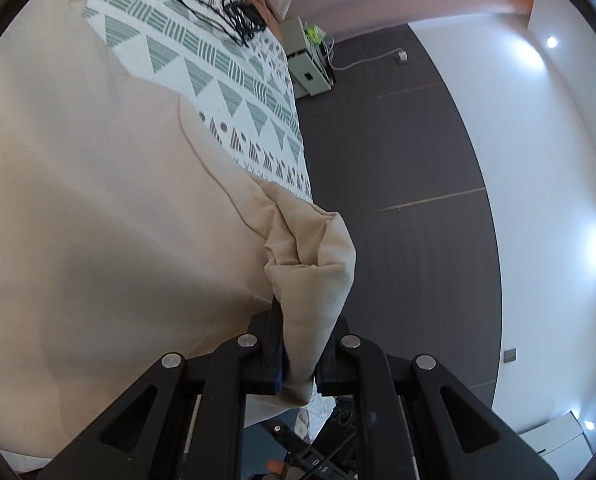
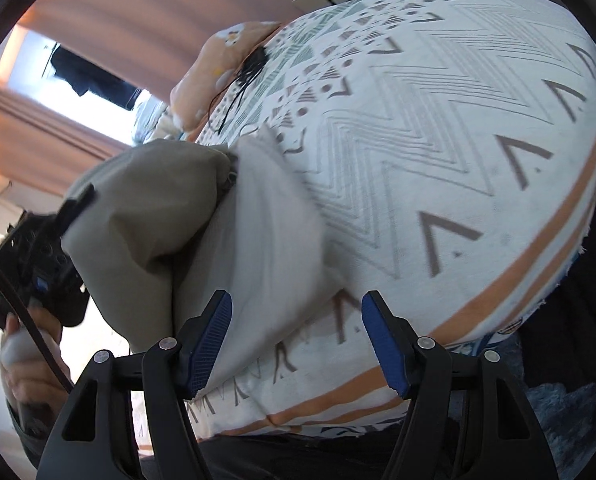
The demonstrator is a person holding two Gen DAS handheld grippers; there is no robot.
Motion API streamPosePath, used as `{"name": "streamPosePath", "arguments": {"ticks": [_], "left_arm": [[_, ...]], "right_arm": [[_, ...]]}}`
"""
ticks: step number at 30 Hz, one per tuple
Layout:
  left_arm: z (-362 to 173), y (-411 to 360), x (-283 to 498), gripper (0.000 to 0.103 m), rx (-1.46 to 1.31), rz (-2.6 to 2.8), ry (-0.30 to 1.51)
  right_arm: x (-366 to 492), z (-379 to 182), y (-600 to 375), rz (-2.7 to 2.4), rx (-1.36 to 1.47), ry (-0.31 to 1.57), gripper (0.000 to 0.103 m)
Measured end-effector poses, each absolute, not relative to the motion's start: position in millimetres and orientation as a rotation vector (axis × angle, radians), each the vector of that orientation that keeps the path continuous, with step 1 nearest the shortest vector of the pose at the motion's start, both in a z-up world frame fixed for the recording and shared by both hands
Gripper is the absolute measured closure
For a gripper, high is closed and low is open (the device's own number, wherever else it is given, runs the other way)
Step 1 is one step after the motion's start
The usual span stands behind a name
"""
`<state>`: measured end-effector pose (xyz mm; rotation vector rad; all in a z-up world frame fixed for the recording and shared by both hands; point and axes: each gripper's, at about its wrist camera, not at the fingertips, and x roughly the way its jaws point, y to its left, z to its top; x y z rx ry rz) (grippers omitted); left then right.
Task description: Fold large clothes
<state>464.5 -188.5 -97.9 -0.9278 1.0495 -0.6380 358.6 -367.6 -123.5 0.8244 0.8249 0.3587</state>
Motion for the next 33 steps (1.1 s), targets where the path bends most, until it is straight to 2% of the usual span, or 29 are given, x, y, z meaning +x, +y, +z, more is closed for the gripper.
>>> {"name": "streamPosePath", "arguments": {"ticks": [7, 9, 10, 11, 12, 13, 14, 27, 33], "left_arm": [[-135, -191, 462, 0.09, -0.946, -0.593, 1.232], [-142, -184, 456, 0.085, -0.975, -0.604, 1.238], [-142, -181, 453, 0.075, -0.988, -0.621, 1.241], [-142, -179, 450, 0.055, -0.998, -0.635, 1.24], [-139, -175, 446, 0.042, -1.007, -0.641, 1.229], [-135, -171, 443, 0.018, -1.011, -0.636, 1.207], [-130, -166, 439, 0.01, -1.008, -0.628, 1.181], [-66, -43, 369, 0.01, -0.788, -0.296, 0.974], [-66, 0, 340, 0.01, -0.737, -0.205, 0.922]], "right_arm": [[357, -125, -376, 0.378, 0.843, 0.826, 0.037], [358, -125, -376, 0.387, 0.847, 0.821, 0.037], [365, -126, -374, 0.392, 0.849, 0.819, 0.037], [364, -124, -373, 0.397, 0.848, 0.816, 0.037], [365, -124, -372, 0.402, 0.847, 0.812, 0.037], [367, -123, -371, 0.409, 0.845, 0.808, 0.037], [367, -122, -369, 0.416, 0.841, 0.805, 0.037], [392, -109, -324, 0.475, 0.721, 0.842, 0.037], [400, -97, -309, 0.434, 0.663, 0.863, 0.037]]}}
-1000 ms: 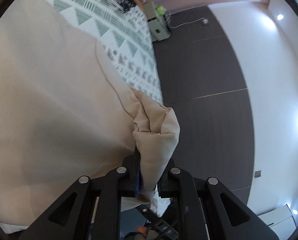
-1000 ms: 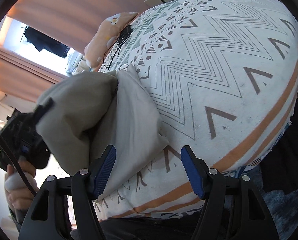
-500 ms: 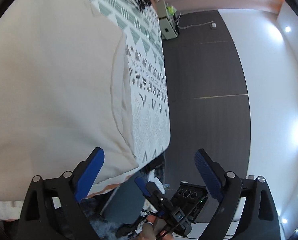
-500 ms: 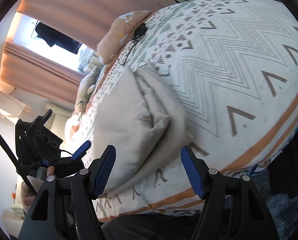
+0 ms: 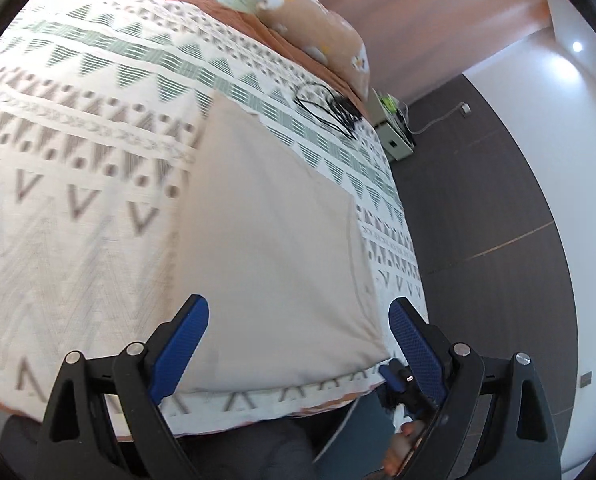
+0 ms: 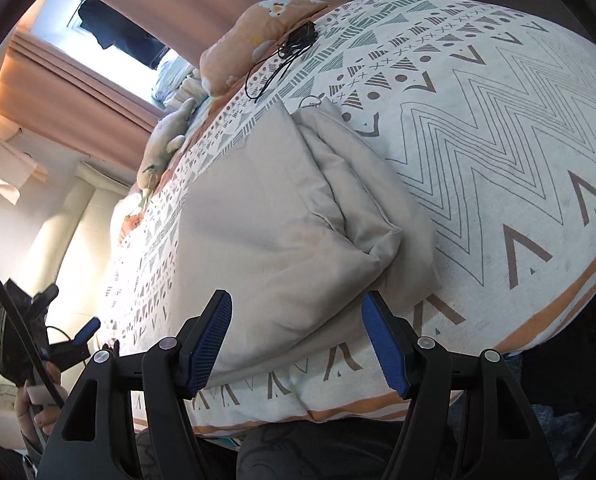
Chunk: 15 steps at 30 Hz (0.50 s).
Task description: Fold large clothes
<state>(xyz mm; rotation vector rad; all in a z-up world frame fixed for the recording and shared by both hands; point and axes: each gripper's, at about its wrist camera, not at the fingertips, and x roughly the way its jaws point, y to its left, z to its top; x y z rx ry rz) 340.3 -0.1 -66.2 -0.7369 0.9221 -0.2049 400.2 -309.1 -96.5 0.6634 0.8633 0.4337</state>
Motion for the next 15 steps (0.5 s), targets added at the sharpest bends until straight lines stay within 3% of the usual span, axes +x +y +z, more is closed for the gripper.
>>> {"name": "streamPosePath", "arguments": {"ticks": [15], "left_arm": [[-109, 35, 336, 0.01, -0.659, -0.134, 0.952]], "right_arm": [[413, -103, -316, 0.458, 0.623, 0.883, 0.037]]}}
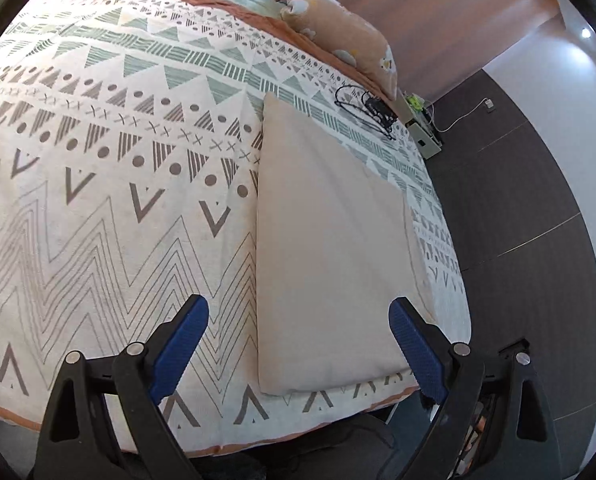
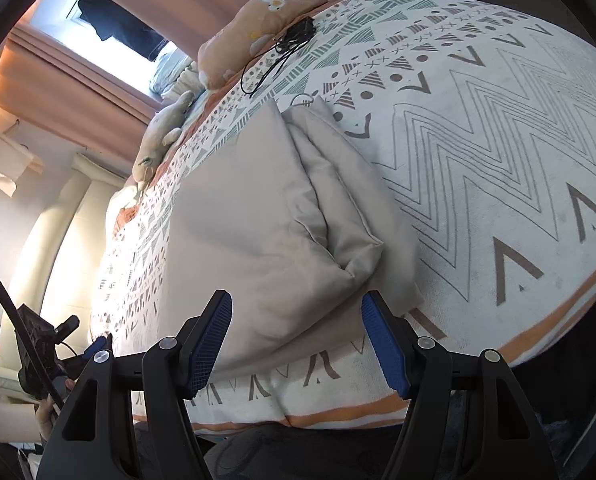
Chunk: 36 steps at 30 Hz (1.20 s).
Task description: Fold large clothes
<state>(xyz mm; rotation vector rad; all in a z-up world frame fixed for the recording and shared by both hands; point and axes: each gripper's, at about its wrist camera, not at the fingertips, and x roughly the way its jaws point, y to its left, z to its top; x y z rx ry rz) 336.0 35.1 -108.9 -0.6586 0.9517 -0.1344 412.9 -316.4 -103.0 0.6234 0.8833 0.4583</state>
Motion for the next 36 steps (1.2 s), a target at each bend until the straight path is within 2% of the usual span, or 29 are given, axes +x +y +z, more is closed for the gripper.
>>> {"name": "streamPosePath", "arguments": {"ticks": [6, 8, 11, 14, 17, 19, 21, 23, 27, 32, 36], "left_arm": [[-137, 30, 351, 0.01, -0.669, -0.164, 0.999], [-146, 32, 356, 0.01, -0.674, -0.151, 1.013], [-160, 37, 362, 0.013, -0.731, -0.163, 1.015], [-174, 38, 365, 0.015, -0.747, -0.159, 1.023], [-186, 38, 368, 0.023, -0.758, -0.15, 1.039], [-192, 35, 369, 0.024, -0.784, -0.177, 1.041], [-196, 30, 371, 0.025, -0.791, -0.209, 1.049], [-198, 22, 374, 0.034, -0.769, -0.233, 1.066], [-200, 5, 381, 0.047, -0.752, -0.263, 1.102], [-192, -12, 385, 0.048, -0.731, -0.284, 1.1], [-188, -22, 392, 0.048, -0.684, -0.28, 1.109]], "right_arm": [[434, -113, -301, 0.451, 0.633, 0.916, 0.037], [440, -113, -299, 0.424, 0.638, 0.904, 0.053], [449, -117, -299, 0.412, 0.658, 0.921, 0.063], [450, -113, -295, 0.424, 0.645, 0.912, 0.068], [449, -109, -294, 0.446, 0.65, 0.887, 0.069], [452, -110, -293, 0.446, 0.634, 0.883, 0.07], [455, -110, -289, 0.441, 0.602, 0.88, 0.086], [456, -105, -288, 0.438, 0.577, 0.857, 0.093], [447, -81, -290, 0.46, 0.529, 0.753, 0.096], [434, -74, -312, 0.431, 0.534, 0.697, 0.096], [428, -103, -333, 0.39, 0.589, 0.741, 0.096]]}}
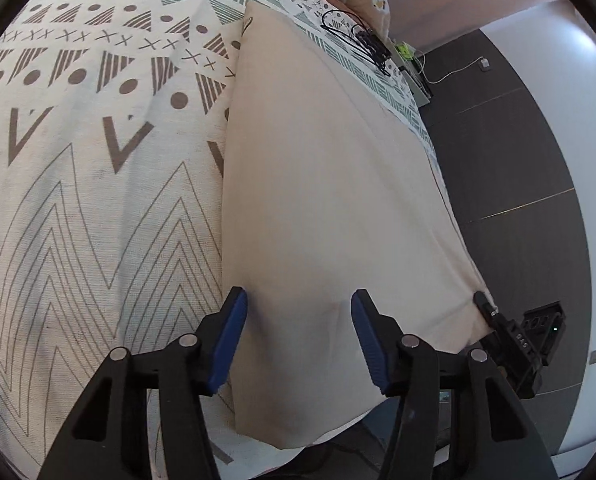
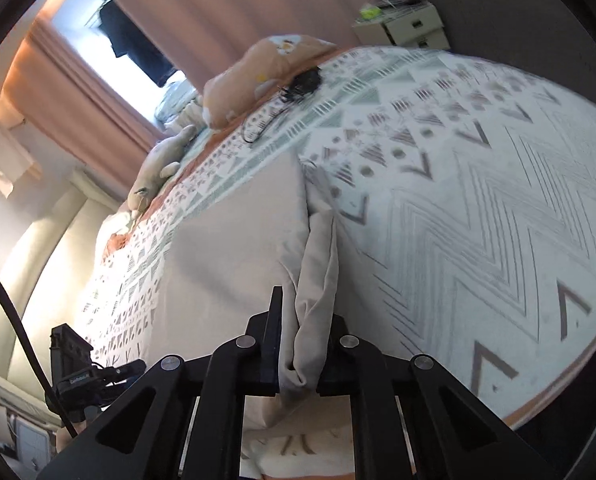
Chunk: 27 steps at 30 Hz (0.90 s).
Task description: Fold large clothes
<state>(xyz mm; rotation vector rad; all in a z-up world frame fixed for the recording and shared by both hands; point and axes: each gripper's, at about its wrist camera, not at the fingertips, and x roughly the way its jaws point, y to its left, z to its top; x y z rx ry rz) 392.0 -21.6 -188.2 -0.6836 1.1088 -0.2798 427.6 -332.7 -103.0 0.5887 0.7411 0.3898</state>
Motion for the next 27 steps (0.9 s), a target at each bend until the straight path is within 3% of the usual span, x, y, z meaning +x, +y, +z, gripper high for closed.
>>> {"name": "streamPosePath", "arguments": {"ticks": [6, 10, 12, 13, 14, 27], "left_arm": [[-190, -25, 400, 0.048, -0.662, -0.233, 1.129], [-193, -23, 407, 0.048, -0.68, -0.22, 1.136], [-193, -20, 409, 0.048, -0.687, -0.212, 1.131], [-193, -19, 411, 0.048, -0.689, -0.207, 1.128], [-192, -18, 413, 0.048, -0.69, -0.203, 1.127], [-194, -6, 458, 0.048, -0.694, -0.175, 1.107]], "right_arm": [[422, -136, -332, 0.426, 0.6, 0.863, 0.091], [416, -136, -347, 0.435, 0.618, 0.87, 0.08], [416, -129, -356, 0.412, 0.605, 0.865, 0.059], [417, -127, -359, 0.4, 0.598, 0.863, 0.035], [418, -124, -362, 0.409, 0.605, 0.853, 0.028], [524, -110, -343, 0.549, 0.493, 0.957, 0.028]]}}
